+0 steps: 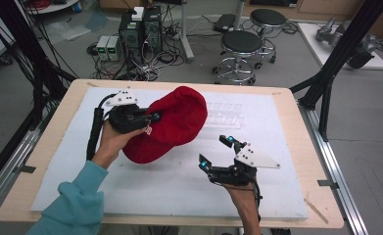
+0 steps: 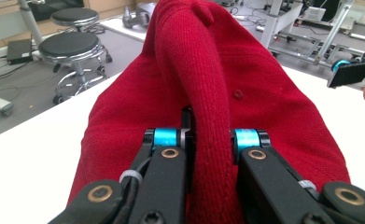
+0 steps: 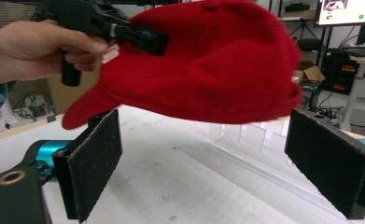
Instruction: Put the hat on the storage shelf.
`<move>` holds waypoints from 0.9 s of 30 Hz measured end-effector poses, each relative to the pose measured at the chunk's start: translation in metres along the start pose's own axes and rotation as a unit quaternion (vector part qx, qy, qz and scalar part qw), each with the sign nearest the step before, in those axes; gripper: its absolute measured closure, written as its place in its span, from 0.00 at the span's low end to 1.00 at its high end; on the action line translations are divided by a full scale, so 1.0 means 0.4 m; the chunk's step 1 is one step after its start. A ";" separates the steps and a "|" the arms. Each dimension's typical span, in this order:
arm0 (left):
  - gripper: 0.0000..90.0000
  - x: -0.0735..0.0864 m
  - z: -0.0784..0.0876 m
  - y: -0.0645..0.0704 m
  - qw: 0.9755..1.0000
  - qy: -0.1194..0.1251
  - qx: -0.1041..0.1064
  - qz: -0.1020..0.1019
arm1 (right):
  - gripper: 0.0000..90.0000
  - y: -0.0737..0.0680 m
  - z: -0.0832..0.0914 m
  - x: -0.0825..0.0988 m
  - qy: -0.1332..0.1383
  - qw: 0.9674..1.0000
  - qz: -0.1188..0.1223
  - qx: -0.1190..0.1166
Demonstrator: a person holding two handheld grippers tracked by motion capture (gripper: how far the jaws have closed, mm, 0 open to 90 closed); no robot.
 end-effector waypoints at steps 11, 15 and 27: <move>0.96 -0.021 -0.052 0.015 1.000 0.012 0.005 -0.006 | 0.11 -0.026 -0.021 -0.007 -0.006 1.000 -0.008 -0.024; 0.96 -0.028 -0.057 0.018 1.000 0.014 0.003 -0.008 | 0.11 -0.036 -0.025 -0.004 -0.006 0.999 -0.015 -0.030; 0.97 -0.049 -0.078 0.030 1.000 0.025 0.008 -0.009 | 0.11 -0.089 -0.057 0.010 -0.026 0.998 -0.015 -0.057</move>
Point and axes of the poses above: each handheld gripper's, and its own axes: z roughly backward along the jaws, x roughly out of its underside, y roughly to its right, the point moved 3 cm from there along -z, roughly forward along the jaws, and after that the axes turned 13 degrees about x, right-handed, at the moved point
